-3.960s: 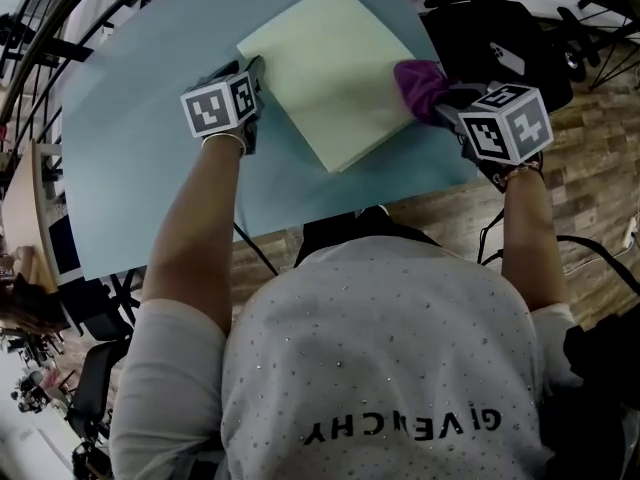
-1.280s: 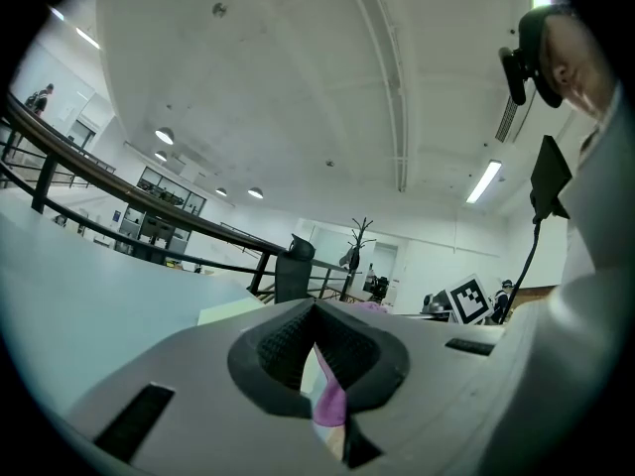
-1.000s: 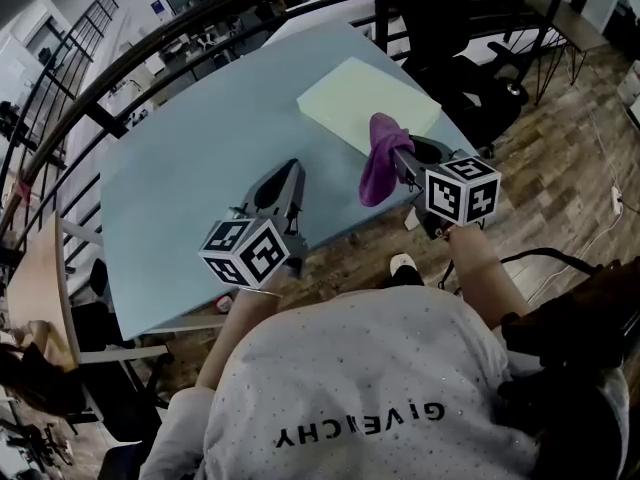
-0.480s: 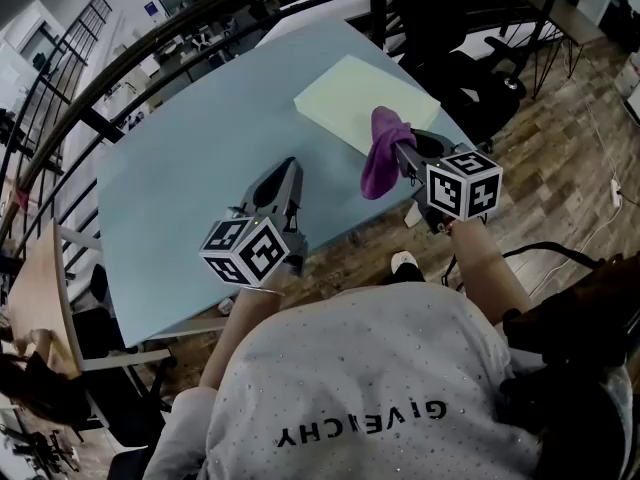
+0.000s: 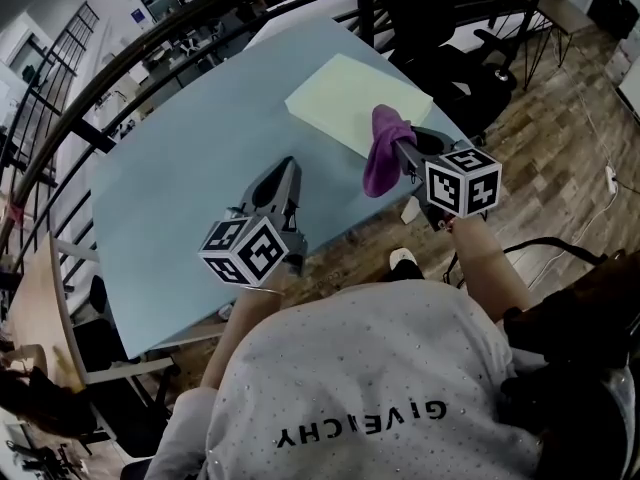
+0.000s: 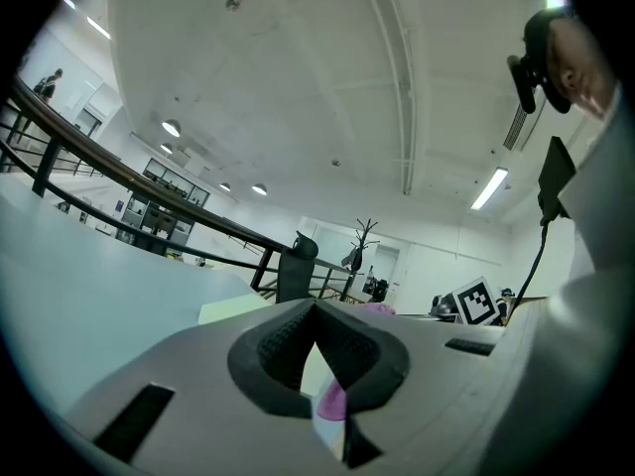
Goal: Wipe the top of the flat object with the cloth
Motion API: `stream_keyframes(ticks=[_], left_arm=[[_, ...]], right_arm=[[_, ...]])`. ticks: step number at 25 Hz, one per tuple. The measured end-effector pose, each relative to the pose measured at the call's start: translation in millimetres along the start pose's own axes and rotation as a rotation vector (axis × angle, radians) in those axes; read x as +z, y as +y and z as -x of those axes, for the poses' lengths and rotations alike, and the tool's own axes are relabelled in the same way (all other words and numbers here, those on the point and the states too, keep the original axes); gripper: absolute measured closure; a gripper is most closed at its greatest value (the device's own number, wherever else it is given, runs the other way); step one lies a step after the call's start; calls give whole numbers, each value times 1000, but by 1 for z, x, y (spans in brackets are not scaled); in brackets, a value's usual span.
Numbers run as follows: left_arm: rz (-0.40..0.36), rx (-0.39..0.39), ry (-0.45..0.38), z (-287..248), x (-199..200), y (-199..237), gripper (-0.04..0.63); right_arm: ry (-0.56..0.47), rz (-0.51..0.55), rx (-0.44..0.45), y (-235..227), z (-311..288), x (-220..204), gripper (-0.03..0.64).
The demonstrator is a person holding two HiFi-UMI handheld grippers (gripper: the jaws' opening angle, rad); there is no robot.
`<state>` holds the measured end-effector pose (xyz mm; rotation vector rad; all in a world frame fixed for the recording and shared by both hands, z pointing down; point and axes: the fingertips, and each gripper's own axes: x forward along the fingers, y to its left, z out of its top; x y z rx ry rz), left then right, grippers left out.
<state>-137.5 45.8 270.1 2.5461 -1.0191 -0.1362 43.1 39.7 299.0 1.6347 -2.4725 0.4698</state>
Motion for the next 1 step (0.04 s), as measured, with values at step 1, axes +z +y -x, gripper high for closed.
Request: stream_keyframes(ticks=[1], left_arm=[[1, -1, 1, -1, 0, 0, 595]], right_arm=[[-2, 1, -3, -1, 1, 1, 571]])
